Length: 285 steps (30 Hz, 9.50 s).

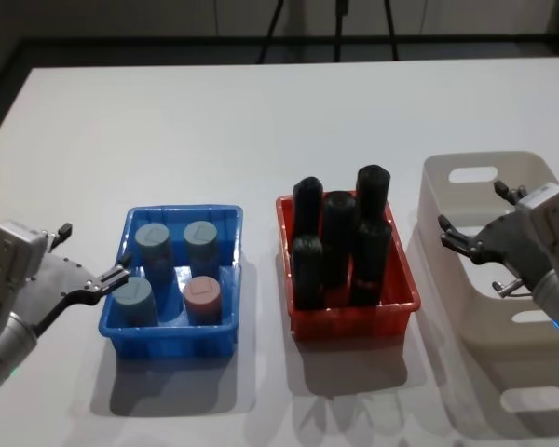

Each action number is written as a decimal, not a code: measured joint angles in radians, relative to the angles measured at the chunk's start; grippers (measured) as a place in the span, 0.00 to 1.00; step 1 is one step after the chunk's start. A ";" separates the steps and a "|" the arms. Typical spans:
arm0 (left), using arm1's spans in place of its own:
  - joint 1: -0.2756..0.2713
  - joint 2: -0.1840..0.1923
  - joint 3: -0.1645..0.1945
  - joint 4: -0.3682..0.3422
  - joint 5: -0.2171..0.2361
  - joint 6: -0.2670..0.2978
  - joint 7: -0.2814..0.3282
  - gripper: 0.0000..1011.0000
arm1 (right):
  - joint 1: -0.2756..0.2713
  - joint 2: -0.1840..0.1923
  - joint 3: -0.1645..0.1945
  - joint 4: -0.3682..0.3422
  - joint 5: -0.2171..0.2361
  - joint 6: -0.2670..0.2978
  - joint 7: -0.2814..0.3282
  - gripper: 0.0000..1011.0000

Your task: Pick the cotton swabs from the blue box and place them into the white box.

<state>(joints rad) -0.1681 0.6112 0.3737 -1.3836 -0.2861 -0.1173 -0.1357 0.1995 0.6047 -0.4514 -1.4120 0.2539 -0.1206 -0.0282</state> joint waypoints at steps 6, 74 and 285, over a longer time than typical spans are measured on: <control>0.018 0.007 -0.020 -0.005 -0.009 0.005 -0.025 0.99 | 0.000 0.000 0.000 0.000 0.000 0.000 0.000 0.99; 0.014 -0.115 -0.094 0.016 0.025 0.243 -0.183 0.99 | 0.000 0.000 0.000 0.000 0.000 0.000 0.000 0.99; -0.037 -0.016 -0.133 0.004 -0.076 0.165 -0.420 0.64 | 0.000 0.000 0.000 0.000 0.000 0.000 0.000 0.99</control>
<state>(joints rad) -0.2054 0.5949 0.2403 -1.3800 -0.3619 0.0477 -0.5557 0.1995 0.6047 -0.4514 -1.4120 0.2539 -0.1206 -0.0282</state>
